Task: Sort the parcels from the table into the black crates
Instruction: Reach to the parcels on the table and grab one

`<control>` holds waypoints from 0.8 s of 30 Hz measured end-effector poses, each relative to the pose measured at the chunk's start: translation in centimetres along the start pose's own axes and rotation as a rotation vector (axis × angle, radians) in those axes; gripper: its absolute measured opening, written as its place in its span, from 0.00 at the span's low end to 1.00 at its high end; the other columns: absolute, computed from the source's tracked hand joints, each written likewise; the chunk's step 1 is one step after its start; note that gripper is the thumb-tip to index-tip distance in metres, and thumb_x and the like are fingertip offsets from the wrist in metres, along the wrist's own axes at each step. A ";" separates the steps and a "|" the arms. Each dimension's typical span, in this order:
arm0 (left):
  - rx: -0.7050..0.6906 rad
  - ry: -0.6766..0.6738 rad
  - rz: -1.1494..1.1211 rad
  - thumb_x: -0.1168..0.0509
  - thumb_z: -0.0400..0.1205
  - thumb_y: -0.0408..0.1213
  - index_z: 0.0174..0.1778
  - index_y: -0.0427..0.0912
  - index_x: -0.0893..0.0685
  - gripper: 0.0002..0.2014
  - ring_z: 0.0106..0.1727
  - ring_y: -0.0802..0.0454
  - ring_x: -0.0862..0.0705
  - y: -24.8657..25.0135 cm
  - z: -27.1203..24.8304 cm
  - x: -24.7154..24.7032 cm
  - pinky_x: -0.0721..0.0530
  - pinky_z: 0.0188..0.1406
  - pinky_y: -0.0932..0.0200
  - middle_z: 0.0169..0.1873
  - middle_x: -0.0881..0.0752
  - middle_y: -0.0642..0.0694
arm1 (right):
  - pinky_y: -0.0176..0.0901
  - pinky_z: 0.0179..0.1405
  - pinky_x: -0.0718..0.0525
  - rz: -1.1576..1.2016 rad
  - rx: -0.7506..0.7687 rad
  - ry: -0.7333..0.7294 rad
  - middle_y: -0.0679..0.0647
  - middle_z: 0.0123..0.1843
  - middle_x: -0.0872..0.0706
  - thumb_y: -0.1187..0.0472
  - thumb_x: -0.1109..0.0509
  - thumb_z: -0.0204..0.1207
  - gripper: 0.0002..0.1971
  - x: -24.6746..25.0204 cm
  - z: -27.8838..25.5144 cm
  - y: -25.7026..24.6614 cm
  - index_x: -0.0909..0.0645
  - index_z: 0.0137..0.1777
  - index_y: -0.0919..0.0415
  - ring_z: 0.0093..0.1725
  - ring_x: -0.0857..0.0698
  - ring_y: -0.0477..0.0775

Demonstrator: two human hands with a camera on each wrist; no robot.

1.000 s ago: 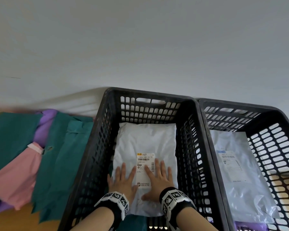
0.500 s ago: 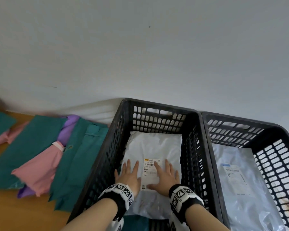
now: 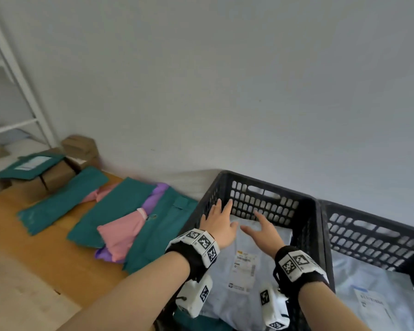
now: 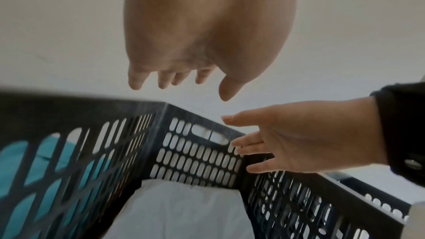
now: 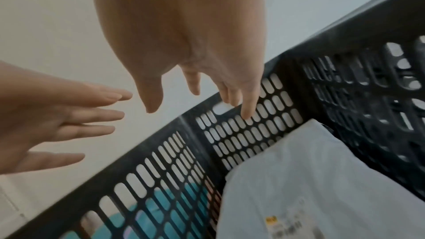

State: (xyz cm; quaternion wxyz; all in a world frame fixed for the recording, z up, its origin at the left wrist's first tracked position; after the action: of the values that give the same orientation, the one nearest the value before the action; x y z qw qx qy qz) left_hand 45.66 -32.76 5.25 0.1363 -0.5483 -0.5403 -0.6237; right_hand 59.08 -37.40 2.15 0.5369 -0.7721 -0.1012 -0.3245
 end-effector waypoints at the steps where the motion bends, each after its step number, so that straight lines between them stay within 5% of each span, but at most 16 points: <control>1: -0.012 0.019 0.001 0.49 0.87 0.48 0.84 0.52 0.56 0.31 0.84 0.47 0.56 0.2 -0.5 1.0 0.54 0.81 0.41 0.84 0.57 0.44 | 0.49 0.77 0.36 0.028 0.023 0.015 0.55 0.82 0.36 0.50 0.29 0.78 0.37 0.4 -0.3 -1.0 0.42 0.83 0.56 0.81 0.36 0.55; 7: -0.122 0.143 0.163 0.49 0.87 0.48 0.84 0.50 0.56 0.31 0.84 0.45 0.54 0.6 -2.9 7.2 0.51 0.82 0.39 0.84 0.54 0.41 | 0.49 0.76 0.33 0.101 0.146 0.059 0.56 0.82 0.35 0.52 0.30 0.79 0.35 1.0 -1.7 -7.3 0.39 0.82 0.58 0.79 0.33 0.56; 13: -0.120 0.225 0.064 0.49 0.88 0.48 0.84 0.51 0.55 0.31 0.84 0.45 0.55 -2.7 -5.2 13.1 0.52 0.82 0.39 0.84 0.57 0.43 | 0.53 0.75 0.29 0.130 0.203 0.053 0.59 0.80 0.34 0.51 0.31 0.79 0.34 -1.3 -2.7 -13.8 0.39 0.82 0.56 0.77 0.30 0.59; 17: -0.102 0.276 0.045 0.49 0.87 0.48 0.84 0.51 0.55 0.31 0.84 0.46 0.53 -7.6 -6.9 16.8 0.50 0.81 0.39 0.84 0.55 0.42 | 0.51 0.75 0.30 0.122 0.263 0.058 0.59 0.73 0.27 0.54 0.31 0.79 0.33 -4.4 -2.6 -18.9 0.37 0.81 0.59 0.76 0.30 0.59; 24: -0.058 0.333 0.010 0.47 0.87 0.45 0.84 0.48 0.52 0.31 0.84 0.44 0.49 -19.4 -10.8 24.2 0.46 0.81 0.42 0.83 0.52 0.40 | 0.46 0.71 0.32 0.151 0.261 0.062 0.66 0.76 0.29 0.58 0.30 0.79 0.30 -14.2 -2.2 -27.3 0.35 0.79 0.60 0.76 0.30 0.58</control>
State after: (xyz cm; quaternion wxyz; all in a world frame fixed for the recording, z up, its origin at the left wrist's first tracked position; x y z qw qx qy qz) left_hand 16.34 -24.07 17.20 0.2112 -0.4436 -0.4891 -0.7207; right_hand 33.50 -25.60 14.77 0.6584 -0.6909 -0.0675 -0.2908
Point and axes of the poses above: each hand's wrist, its own z-axis towards the middle knuckle, its own x-axis out of the back of the hand, y = z × x, the point moved 7 cm from there along z, towards the middle knuckle
